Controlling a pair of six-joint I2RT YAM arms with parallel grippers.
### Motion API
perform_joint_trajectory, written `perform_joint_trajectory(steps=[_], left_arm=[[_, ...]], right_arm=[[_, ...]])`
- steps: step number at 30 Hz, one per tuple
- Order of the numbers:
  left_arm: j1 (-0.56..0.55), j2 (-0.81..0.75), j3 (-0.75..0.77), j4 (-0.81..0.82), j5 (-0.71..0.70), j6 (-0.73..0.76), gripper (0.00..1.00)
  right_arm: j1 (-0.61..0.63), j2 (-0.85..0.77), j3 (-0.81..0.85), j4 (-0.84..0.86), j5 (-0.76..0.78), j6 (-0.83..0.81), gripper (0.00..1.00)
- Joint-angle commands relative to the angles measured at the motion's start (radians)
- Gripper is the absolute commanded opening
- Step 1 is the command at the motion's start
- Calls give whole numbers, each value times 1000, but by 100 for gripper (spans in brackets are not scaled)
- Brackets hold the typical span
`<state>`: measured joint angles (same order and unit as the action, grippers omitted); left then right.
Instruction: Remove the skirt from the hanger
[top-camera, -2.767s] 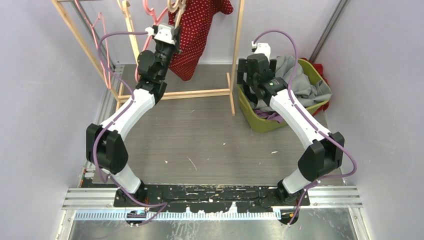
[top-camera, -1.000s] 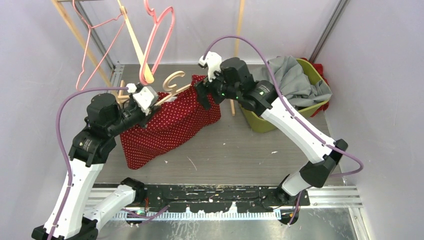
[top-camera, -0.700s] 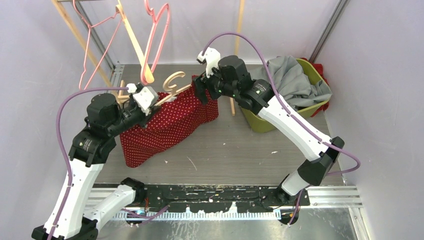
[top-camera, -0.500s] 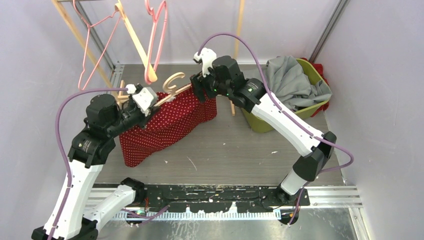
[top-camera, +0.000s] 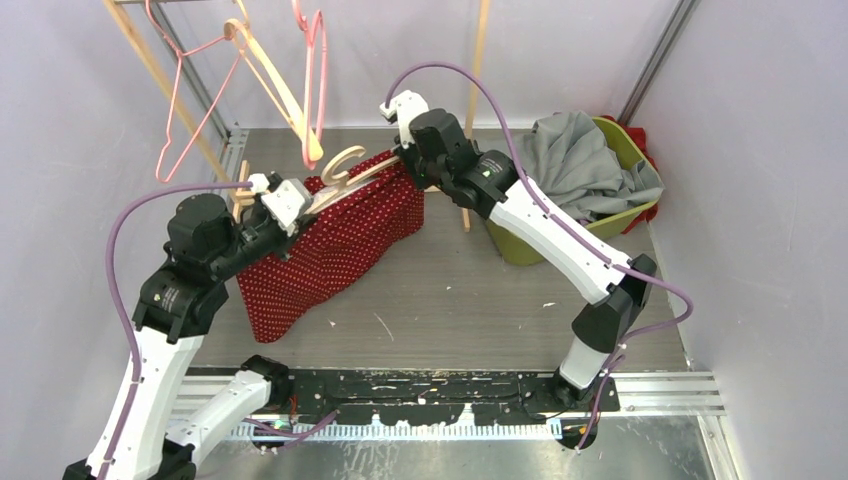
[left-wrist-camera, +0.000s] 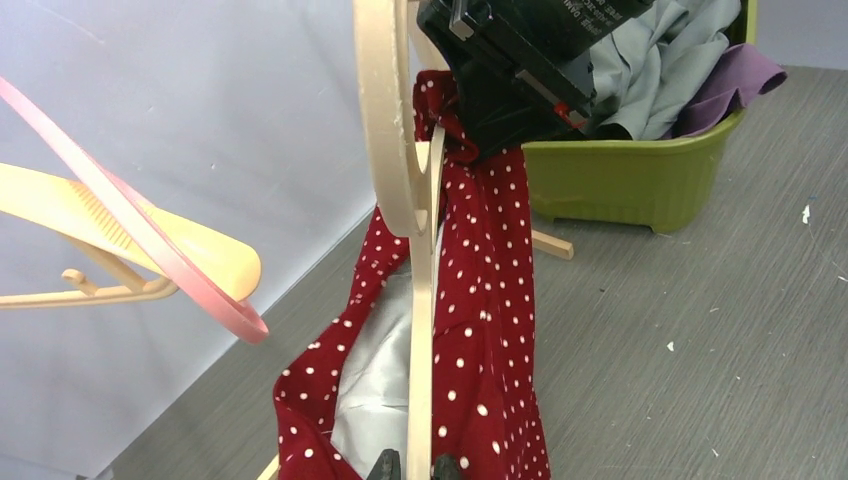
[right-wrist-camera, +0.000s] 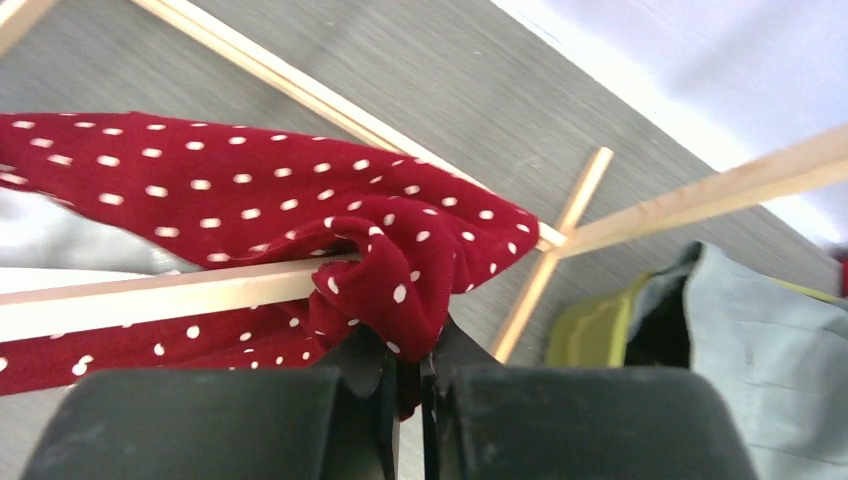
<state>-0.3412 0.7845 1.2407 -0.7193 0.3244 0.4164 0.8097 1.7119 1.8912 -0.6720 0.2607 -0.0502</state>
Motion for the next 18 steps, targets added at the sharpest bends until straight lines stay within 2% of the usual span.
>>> perform_joint_trajectory(steps=[1, 12, 18], left_arm=[[-1, -49, 4, 70, -1, 33, 0], [-1, -63, 14, 26, -49, 66, 0], [-2, -58, 25, 7, -58, 83, 0]], right_arm=[[-88, -85, -27, 74, 247, -111, 1], [-308, -50, -8, 118, 174, -142, 1], [-351, -11, -31, 145, 136, -171, 1]])
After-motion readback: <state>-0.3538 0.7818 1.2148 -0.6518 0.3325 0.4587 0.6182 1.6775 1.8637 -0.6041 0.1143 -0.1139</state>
